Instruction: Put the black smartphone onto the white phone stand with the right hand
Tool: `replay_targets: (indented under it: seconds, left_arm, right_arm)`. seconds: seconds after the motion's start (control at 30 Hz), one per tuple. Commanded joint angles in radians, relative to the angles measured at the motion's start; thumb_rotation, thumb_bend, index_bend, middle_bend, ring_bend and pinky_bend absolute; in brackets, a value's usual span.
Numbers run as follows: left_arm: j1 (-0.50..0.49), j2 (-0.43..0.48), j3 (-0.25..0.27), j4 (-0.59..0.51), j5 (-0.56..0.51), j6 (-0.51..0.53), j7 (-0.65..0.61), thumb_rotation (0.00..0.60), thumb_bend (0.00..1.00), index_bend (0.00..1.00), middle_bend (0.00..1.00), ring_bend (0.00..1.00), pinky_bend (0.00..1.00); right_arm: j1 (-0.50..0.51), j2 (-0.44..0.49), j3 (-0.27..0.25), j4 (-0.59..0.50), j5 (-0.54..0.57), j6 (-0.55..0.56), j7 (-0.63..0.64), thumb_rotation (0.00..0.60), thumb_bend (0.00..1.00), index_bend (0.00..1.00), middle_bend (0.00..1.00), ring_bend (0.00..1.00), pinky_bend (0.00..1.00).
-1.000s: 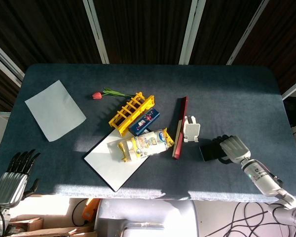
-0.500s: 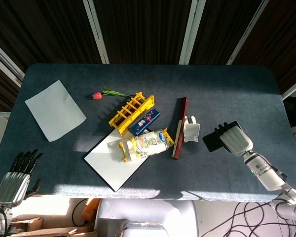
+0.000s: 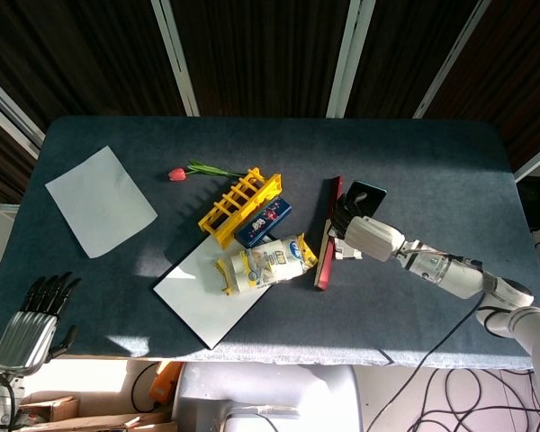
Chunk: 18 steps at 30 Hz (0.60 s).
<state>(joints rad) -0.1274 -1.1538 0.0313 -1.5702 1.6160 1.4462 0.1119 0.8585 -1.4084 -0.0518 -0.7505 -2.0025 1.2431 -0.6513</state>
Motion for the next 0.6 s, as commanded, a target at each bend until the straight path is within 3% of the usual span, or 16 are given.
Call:
replay_targets:
  seconds: [0.03, 0.27, 0.6]
  left_arm:
    - [0.001, 0.001, 0.000, 0.001, 0.001, 0.003, -0.002, 0.600, 0.40, 0.00, 0.00, 0.00, 0.00]
    - [0.002, 0.000, 0.003, 0.001, 0.002, 0.004, 0.001, 0.600, 0.40, 0.00, 0.00, 0.00, 0.00]
    - [-0.002, -0.006, 0.001, -0.004, -0.007, -0.008, 0.017, 0.600, 0.40, 0.00, 0.00, 0.00, 0.00]
  right_arm:
    - [0.027, -0.016, -0.032, 0.052, -0.042, 0.036, 0.043, 0.600, 0.44, 0.98, 0.73, 0.69, 0.58]
    - [0.029, -0.056, -0.098, 0.220, -0.095, 0.127, 0.155, 0.600, 0.44, 0.98, 0.73, 0.69, 0.57]
    - [-0.024, -0.167, -0.134, 0.445, -0.071, 0.203, 0.241, 0.600, 0.44, 0.97, 0.73, 0.69, 0.57]
